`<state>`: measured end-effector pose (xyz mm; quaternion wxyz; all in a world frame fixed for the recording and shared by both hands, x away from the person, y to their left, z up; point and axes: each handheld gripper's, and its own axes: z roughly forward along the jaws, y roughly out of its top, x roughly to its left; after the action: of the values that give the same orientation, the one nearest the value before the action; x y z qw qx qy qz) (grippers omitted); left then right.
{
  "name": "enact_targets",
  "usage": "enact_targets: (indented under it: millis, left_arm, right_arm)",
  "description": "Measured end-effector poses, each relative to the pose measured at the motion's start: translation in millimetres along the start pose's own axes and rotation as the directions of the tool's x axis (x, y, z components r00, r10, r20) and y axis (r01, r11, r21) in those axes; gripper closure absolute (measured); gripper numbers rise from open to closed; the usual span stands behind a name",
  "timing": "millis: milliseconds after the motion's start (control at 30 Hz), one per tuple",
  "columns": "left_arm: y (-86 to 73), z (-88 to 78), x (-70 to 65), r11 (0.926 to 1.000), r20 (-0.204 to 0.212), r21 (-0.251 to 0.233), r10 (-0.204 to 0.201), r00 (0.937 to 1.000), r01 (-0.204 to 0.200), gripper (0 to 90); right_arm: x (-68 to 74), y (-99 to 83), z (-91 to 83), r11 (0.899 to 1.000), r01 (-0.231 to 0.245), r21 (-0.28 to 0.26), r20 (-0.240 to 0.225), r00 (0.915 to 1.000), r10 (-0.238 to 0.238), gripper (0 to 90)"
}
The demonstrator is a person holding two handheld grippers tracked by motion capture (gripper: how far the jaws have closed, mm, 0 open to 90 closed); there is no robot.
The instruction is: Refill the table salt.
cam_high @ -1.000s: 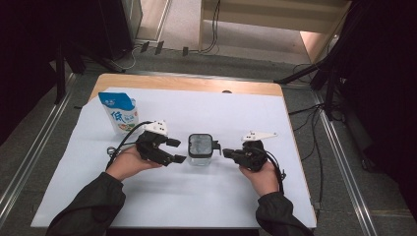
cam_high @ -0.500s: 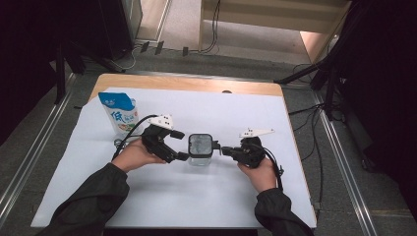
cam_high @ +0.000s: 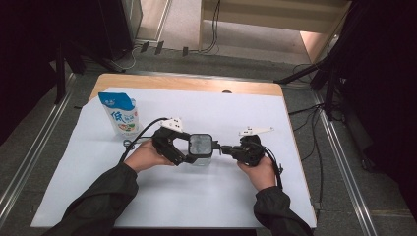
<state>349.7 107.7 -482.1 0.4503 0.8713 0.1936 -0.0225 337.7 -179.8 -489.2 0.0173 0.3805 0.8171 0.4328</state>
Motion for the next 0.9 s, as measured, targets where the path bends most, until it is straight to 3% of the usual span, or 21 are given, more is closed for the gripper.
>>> enact_targets:
  millis: [233,467,900]
  left_arm:
    - [-1.2,5.0,4.3,0.9998,-0.007,-0.019,-0.002,1.0,0.002,11.8]
    - [1.1,4.6,2.7,0.9996,-0.025,-0.007,0.025,0.9994,-0.026,12.3]
    - [2.9,1.0,0.6,0.9995,-0.039,0.0,0.032,0.9987,-0.032,13.6]
  right_arm:
    - [-0.4,0.4,0.7,1.0,-0.001,0.001,0.003,1.0,0.001,90.0]
    - [1.4,0.0,0.0,1.0,-0.002,0.002,0.012,0.9999,0.002,90.0]
    - [1.5,-0.3,-0.1,1.0,-0.005,0.004,0.011,0.9999,0.005,90.0]
